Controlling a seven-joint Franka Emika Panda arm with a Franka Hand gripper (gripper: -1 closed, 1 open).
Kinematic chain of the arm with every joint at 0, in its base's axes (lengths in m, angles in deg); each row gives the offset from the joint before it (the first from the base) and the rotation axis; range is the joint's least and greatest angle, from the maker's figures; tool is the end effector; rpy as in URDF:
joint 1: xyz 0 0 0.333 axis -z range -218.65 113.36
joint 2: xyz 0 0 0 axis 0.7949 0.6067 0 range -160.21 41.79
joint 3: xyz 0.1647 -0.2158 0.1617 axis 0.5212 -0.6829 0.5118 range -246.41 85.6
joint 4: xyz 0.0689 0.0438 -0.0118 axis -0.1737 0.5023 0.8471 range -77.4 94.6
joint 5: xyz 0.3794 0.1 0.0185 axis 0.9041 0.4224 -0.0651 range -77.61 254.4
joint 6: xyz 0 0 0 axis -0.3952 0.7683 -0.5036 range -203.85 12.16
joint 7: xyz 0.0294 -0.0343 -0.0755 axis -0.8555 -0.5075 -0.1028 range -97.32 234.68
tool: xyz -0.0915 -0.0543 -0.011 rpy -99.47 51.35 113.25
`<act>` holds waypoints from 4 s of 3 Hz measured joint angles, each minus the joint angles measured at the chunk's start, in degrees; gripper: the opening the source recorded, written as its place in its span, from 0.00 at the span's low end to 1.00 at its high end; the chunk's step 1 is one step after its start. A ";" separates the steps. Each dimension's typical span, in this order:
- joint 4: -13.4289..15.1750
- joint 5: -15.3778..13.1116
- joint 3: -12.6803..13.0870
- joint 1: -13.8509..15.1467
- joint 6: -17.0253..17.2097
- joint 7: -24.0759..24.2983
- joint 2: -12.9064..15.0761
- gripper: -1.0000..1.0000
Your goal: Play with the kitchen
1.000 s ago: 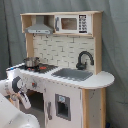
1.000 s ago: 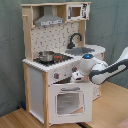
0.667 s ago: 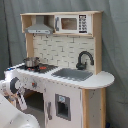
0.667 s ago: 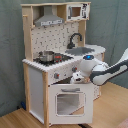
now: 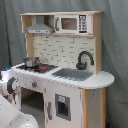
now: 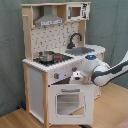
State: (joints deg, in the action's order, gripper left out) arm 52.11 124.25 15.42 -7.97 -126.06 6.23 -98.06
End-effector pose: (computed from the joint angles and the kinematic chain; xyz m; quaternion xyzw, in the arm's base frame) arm 0.3223 0.3991 0.3062 0.7013 0.6996 0.0573 0.1243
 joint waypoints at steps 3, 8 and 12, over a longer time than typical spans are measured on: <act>-0.36 0.09 -0.03 -7.36 -4.00 15.54 0.00 0.00; 3.96 -0.02 -8.30 -20.36 -9.20 36.02 -0.99 0.00; 6.82 -0.03 -13.25 -26.37 -5.90 42.89 -5.18 1.00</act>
State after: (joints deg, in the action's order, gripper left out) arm 58.93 124.22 2.17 -34.34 -131.95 49.12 -103.24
